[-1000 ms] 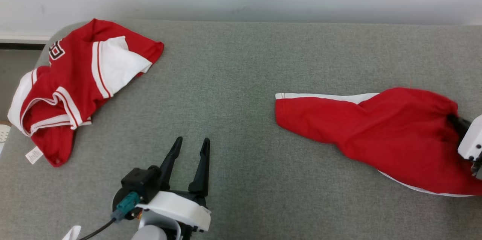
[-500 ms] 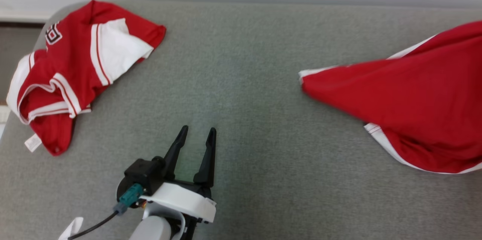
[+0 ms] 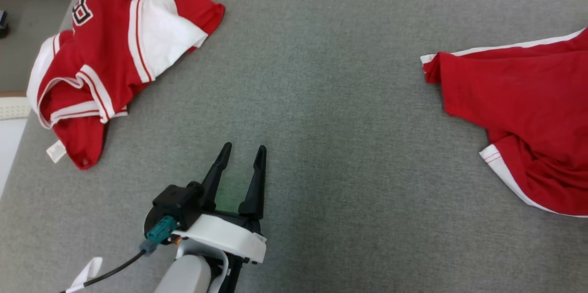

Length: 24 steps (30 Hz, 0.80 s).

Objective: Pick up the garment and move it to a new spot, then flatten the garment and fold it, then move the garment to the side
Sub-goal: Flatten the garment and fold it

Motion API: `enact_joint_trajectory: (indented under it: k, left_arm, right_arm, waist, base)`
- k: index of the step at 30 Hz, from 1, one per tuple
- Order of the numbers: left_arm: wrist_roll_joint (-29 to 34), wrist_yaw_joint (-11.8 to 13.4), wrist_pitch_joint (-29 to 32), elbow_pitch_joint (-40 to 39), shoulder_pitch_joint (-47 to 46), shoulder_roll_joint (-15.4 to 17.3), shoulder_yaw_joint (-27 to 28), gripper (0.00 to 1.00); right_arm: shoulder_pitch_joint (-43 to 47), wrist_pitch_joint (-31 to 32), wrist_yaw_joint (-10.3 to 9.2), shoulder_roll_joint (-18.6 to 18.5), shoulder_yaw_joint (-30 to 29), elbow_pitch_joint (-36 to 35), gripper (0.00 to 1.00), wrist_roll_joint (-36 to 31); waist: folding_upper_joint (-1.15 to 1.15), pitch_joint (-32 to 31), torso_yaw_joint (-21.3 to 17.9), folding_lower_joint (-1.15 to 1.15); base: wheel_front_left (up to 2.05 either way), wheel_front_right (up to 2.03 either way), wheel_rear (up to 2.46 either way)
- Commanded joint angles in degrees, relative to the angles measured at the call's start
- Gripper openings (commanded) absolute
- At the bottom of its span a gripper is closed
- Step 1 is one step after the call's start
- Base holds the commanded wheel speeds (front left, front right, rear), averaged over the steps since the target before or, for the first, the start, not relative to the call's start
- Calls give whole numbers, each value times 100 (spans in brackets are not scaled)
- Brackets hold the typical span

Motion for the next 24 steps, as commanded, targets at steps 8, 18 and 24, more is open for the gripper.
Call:
enact_joint_trajectory:
  k: [8, 18, 24]
  left_arm:
    - [107, -63, -2, 173, 156, 56, 105, 100]
    - [102, -160, 90, 382, 276, 181, 51, 100]
    - [142, -197, 260, 420, 151, 228, -94, 100]
  right_arm:
    - [453, -523, -11, 271, 458, -316, 100, -327]
    - [1403, -1058, -11, 411, 960, -1242, 100, -320]
    - [2491, -1504, -11, 396, 1023, -2228, 100, -250]
  waist:
    - [0, -836, -613, 0]
    - [0, -1506, -1330, 0]
    - [0, -1658, -1721, 0]
  base:
    - [0, 0, 0]
    - [0, 0, 0]
    - [0, 0, 0]
